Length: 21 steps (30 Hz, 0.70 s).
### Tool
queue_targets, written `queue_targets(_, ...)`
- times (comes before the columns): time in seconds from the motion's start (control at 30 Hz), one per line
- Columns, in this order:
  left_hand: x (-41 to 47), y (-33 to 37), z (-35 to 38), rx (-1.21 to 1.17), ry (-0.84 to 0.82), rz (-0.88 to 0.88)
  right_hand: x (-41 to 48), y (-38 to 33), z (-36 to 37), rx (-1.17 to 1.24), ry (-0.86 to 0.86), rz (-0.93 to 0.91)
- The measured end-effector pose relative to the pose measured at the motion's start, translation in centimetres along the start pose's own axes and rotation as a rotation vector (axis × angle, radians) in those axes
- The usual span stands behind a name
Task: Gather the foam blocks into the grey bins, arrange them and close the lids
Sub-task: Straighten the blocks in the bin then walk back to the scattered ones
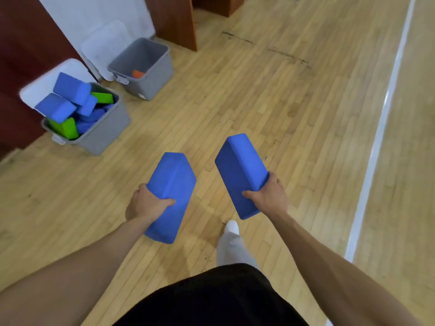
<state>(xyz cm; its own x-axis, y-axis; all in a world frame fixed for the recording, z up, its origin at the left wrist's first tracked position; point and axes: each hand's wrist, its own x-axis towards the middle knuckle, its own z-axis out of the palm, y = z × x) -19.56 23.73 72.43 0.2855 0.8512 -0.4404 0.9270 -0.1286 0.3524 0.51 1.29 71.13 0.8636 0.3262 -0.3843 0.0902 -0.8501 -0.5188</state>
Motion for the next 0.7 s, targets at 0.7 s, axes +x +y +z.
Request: queue_targets(0.7,36.5,21.7,-4.9,-0.188,-0.019,-0.209,41.9,-27.6,-2.3,-0.210,-0.190,-0.052)
